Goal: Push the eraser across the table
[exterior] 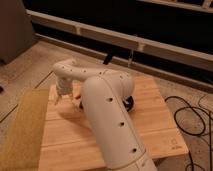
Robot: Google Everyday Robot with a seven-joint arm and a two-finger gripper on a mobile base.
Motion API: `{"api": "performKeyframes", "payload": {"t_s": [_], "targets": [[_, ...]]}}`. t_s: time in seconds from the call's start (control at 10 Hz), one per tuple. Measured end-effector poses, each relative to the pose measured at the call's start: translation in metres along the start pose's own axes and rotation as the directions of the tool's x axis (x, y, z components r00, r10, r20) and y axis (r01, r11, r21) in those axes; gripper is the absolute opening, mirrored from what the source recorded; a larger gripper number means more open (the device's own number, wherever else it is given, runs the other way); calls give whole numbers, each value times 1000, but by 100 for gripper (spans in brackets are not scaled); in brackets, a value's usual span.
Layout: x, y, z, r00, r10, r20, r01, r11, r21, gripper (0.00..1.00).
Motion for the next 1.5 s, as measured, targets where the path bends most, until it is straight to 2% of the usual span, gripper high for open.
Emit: {"api": "performKeyframes", "payload": {"t_s": [0.1, 0.2, 0.3, 0.4, 0.6, 0.8, 1.1, 1.3, 1.5], "targets": [[9, -15, -13, 1000, 27, -1, -27, 998, 49, 65], [17, -21, -20, 999, 50, -1, -50, 996, 73, 65], [28, -28, -20, 996, 85, -3, -85, 994, 69, 65], [35, -28, -13, 994, 107, -6, -107, 993, 44, 65], [50, -27, 14, 986, 162, -31, -163, 986, -37, 65], [58, -35, 29, 981, 187, -59, -190, 980, -60, 65], [66, -57, 32, 975, 208, -85, -211, 977, -35, 65], [67, -63, 31, 973, 210, -95, -213, 977, -19, 65], [68, -62, 38, 970, 212, -118, -216, 976, -20, 65]]}}
